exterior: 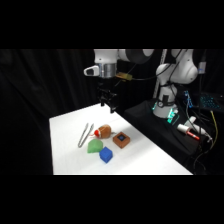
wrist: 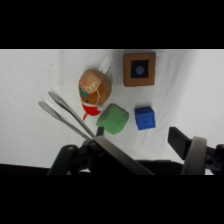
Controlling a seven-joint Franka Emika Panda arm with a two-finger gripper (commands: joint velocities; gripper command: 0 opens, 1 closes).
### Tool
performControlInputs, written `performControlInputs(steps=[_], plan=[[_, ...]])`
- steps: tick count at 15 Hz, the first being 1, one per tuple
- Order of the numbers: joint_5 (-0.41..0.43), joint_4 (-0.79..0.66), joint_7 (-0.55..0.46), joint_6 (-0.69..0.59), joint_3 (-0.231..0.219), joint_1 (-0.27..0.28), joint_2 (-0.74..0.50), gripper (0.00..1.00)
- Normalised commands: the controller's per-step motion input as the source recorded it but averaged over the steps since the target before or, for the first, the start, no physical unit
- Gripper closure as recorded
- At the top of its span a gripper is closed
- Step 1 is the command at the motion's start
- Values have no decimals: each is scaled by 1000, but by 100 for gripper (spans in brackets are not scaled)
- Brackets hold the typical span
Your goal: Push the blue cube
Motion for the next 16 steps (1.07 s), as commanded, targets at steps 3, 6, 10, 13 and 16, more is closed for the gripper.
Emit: performControlInputs(steps=[3,6,10,13,16], plan=[[-46,215,37,184,60,47,225,0],[-106,226,70,145,61,62,251,6],[-183,215,110,148,29,57,235,40],[-168,220,75,129,0,32,201,65],[-121,187,46,147,-2,24,184,91]])
